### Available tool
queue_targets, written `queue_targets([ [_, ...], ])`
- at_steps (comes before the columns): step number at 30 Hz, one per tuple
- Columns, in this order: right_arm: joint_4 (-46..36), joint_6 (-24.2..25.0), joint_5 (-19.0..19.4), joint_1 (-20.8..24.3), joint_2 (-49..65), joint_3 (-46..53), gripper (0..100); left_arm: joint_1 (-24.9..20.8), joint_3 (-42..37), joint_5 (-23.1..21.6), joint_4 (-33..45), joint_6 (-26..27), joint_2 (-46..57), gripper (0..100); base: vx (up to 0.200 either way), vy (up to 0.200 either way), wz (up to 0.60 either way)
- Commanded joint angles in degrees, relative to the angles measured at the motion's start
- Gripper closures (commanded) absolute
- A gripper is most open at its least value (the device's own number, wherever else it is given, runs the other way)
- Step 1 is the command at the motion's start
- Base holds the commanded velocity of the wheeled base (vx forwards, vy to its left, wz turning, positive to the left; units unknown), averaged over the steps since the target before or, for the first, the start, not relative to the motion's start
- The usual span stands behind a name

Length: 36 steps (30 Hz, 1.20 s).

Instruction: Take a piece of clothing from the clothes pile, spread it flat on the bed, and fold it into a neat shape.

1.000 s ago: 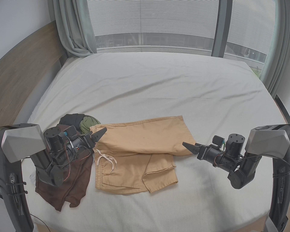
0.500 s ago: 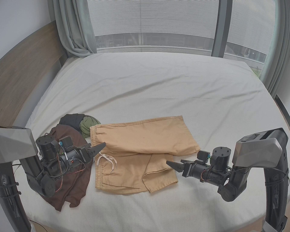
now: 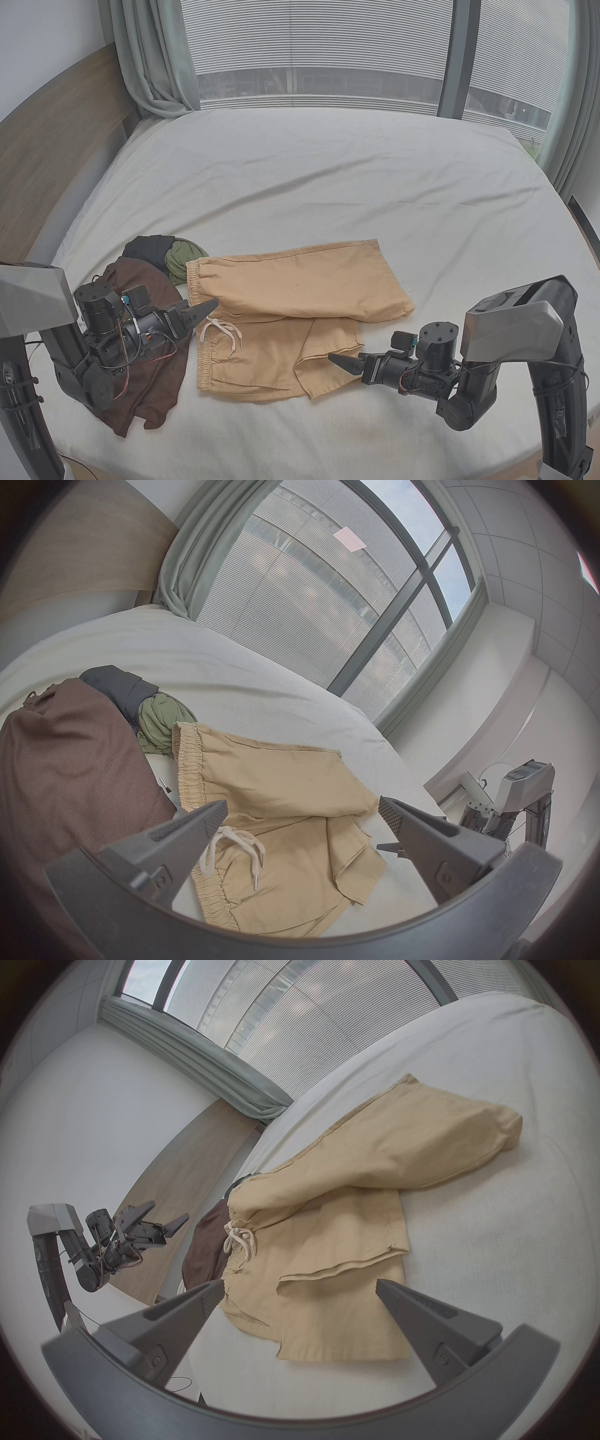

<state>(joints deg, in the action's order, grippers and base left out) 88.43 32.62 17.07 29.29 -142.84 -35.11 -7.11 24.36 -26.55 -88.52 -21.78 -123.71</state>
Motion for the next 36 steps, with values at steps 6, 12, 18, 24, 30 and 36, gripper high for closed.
queue_targets([
  [6, -0.01, 0.16, -0.02, 0.94, -3.85, -2.24, 0, 0.16, -0.19, 0.01, -0.08, -0.01, -0.48, 0, 0.0, 0.0, 0.0],
  [12, -0.01, 0.95, -0.02, 1.12, -5.87, -5.41, 0, 0.16, -0.19, 0.01, -0.08, -0.01, -0.48, 0, 0.0, 0.0, 0.0],
  [18, 0.08, 2.89, -0.1, 1.47, -6.14, -8.4, 0, 0.16, -0.19, 0.01, -0.08, -0.01, -0.48, 0, 0.0, 0.0, 0.0],
  [24, -0.1, 5.26, -2.48, 2.43, -6.75, -11.82, 0, 0.16, -0.1, 0.01, -0.08, -0.01, -0.48, 0, 0.0, 0.0, 0.0],
  [30, -0.19, 5.17, -3.44, 2.43, -8.86, -14.64, 0, 0.16, -0.27, 0.01, -0.08, -0.01, -0.39, 0, 0.0, 0.0, 0.0],
  [36, -0.36, 5.26, -4.23, 2.17, -9.57, -15.6, 100, 0.08, -0.19, 0.01, -0.17, -0.01, -0.39, 0, 0.0, 0.0, 0.0],
])
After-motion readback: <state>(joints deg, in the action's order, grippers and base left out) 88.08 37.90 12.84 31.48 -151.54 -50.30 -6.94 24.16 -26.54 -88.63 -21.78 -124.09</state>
